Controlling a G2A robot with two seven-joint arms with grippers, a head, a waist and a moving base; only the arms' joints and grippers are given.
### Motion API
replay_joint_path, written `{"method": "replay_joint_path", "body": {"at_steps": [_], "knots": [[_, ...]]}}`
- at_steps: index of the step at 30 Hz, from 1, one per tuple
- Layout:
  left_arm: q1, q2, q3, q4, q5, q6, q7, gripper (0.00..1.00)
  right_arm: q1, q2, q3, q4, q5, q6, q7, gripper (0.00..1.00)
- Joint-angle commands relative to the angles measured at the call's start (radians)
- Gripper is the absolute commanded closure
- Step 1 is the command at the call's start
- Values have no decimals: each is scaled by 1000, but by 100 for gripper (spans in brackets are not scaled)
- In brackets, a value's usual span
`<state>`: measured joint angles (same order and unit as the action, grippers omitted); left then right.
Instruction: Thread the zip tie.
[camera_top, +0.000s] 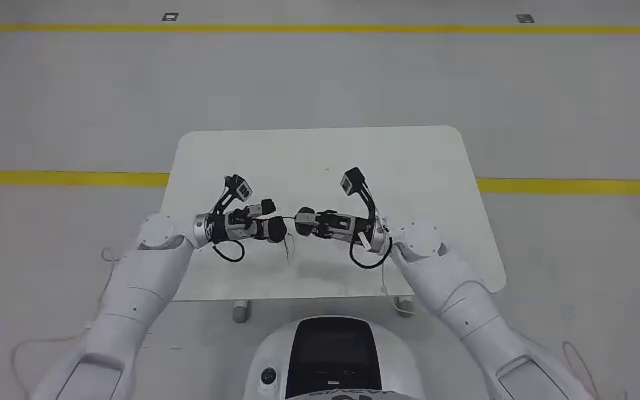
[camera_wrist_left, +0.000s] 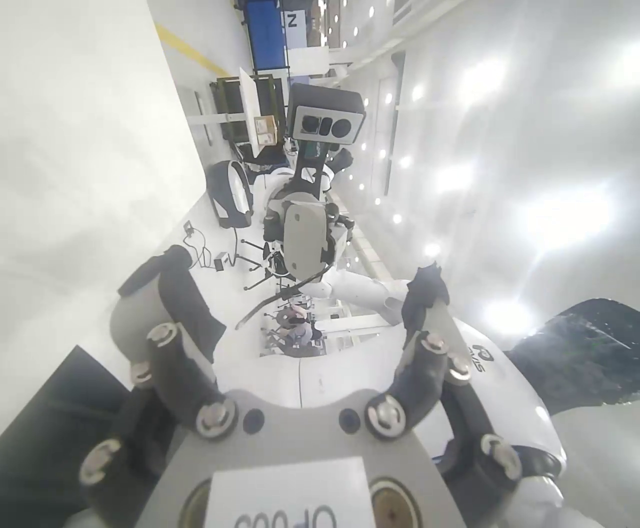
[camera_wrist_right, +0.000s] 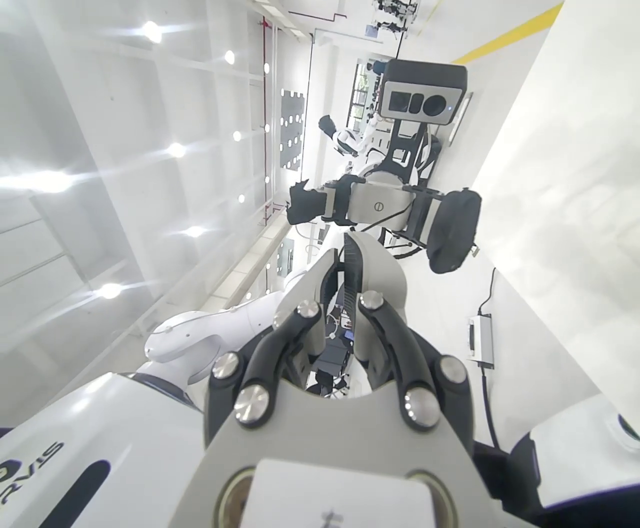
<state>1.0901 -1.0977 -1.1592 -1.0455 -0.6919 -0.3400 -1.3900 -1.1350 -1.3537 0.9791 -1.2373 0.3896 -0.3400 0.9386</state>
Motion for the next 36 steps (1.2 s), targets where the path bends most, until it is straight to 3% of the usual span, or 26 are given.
{"method": "replay_joint_path", "body": {"at_steps": [1, 6, 9, 20, 27, 30, 36], "knots": [[0, 0, 0, 0, 0, 0, 0, 0, 0, 0, 0, 0, 0, 0, 0, 100], [5, 6, 15, -15, 21, 1, 0, 0, -16, -1, -6, -28, 23, 0, 17, 100], [4, 10, 41, -22, -32, 6, 0, 0, -15, -4, -9, -25, 56, 0, 59, 100], [-12, 65, 151, -62, -206, 0, 0, 0, 12, -23, -20, 13, 86, 0, 118, 100], [-14, 72, 142, -62, -225, 0, 0, 0, 8, -23, -21, 9, 82, 4, 108, 100], [-6, 74, 142, -83, -188, 4, 39, 0, 1, -18, -21, -15, 46, 30, 86, 100], [9, 85, 122, -104, -161, 16, 0, 0, -2, -6, -11, -32, 12, 66, 115, 100]]}}
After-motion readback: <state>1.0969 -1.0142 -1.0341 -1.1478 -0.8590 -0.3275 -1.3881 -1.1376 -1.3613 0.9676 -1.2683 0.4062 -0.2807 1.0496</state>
